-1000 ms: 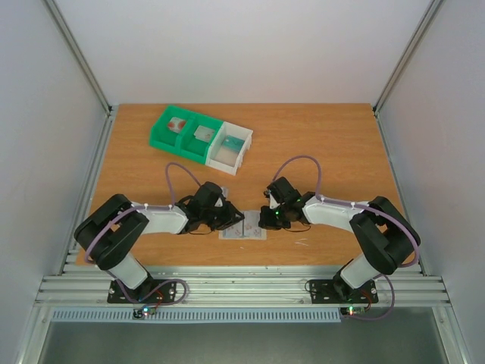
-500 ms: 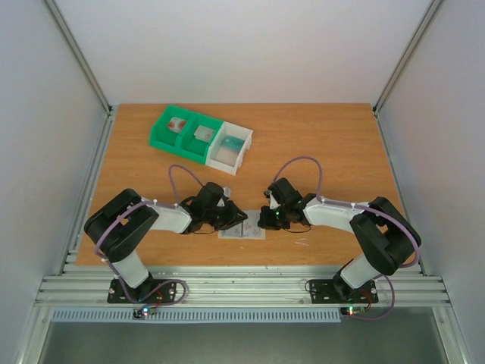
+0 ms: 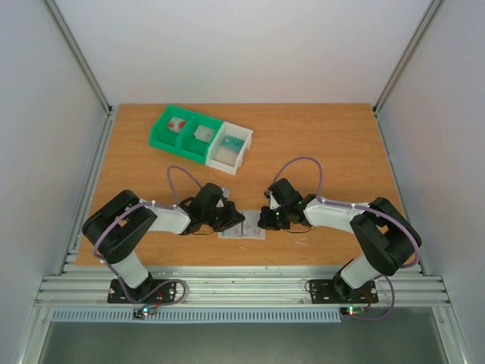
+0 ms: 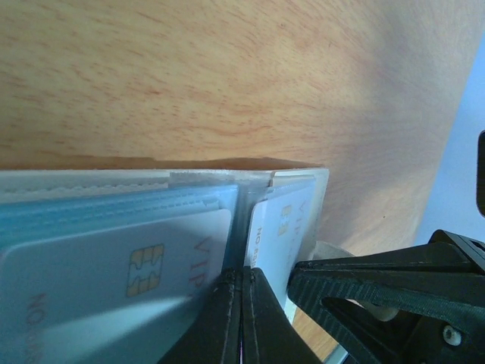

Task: Take the credit cards out of the card holder

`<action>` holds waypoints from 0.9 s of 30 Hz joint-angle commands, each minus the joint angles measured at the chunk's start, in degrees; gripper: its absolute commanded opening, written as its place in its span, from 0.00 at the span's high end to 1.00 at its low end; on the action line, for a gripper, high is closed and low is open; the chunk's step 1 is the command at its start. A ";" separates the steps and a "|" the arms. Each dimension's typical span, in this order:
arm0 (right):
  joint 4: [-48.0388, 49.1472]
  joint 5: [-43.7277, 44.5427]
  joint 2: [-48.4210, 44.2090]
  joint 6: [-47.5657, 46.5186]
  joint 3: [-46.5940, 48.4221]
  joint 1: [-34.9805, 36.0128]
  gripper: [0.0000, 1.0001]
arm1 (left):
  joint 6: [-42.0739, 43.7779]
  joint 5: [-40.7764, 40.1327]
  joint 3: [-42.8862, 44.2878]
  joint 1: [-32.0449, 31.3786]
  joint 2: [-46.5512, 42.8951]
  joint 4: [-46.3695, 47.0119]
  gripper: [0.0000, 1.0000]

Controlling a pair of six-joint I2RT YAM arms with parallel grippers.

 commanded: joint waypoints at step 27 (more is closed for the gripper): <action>-3.05 2.81 -1.12 -0.67 -3.68 -0.75 0.94 | 3.10 -3.08 -4.84 0.08 -10.60 -5.68 1.00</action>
